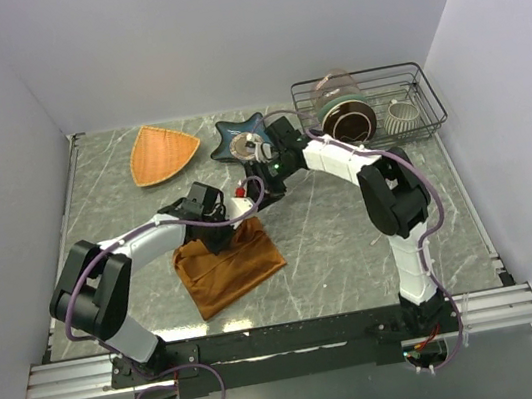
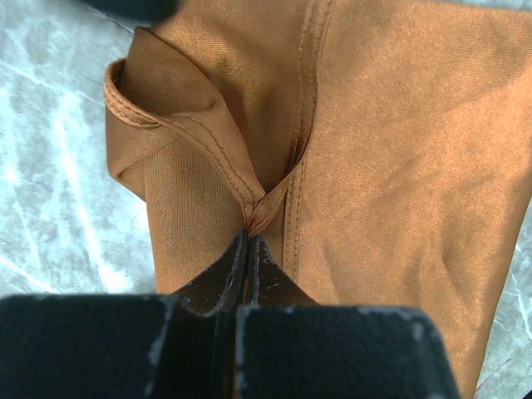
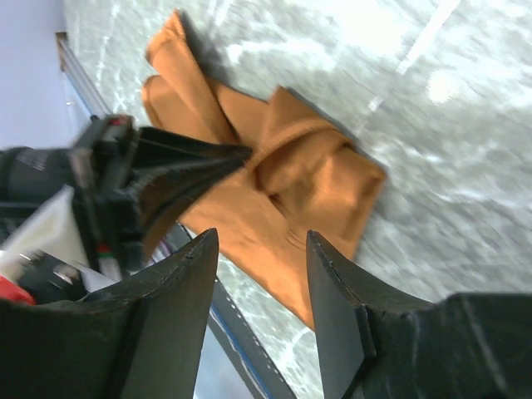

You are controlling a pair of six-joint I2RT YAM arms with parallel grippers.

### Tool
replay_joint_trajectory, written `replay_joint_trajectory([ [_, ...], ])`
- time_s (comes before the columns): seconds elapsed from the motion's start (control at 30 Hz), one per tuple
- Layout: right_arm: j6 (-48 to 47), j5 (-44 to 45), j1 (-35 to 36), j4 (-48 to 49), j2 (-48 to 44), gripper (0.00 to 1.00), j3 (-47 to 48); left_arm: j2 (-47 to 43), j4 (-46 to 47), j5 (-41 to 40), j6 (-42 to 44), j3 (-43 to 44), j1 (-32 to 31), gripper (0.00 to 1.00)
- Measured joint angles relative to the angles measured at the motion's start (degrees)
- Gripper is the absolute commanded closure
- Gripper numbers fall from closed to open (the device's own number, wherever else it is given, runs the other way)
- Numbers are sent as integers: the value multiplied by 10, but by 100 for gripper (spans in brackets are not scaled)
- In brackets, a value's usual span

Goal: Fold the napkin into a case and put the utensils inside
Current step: Fold the lower triangle-folded napkin at the center of the board.

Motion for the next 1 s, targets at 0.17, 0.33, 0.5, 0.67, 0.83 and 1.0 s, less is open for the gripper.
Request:
replay_joint_trajectory([
  [0.17,15,4,18,9,15,44,14,-2,3,0,0,-9,-5,99],
  [0.33,22,7,26,10,46,44,28,-4,7,0,0,-12,-11,99],
  [0.5,24,12,33,10,59,49,28,-4,9,-1,0,-12,-14,99],
  [0.67,21,11,41,8,64,85,28,-4,10,-4,0,-12,-14,86],
  [0.83,9,12,41,-1,66,100,28,-12,1,-3,-4,-12,-12,64],
  [1.0,-19,24,41,-21,66,100,28,-82,-53,63,-17,3,61,43],
])
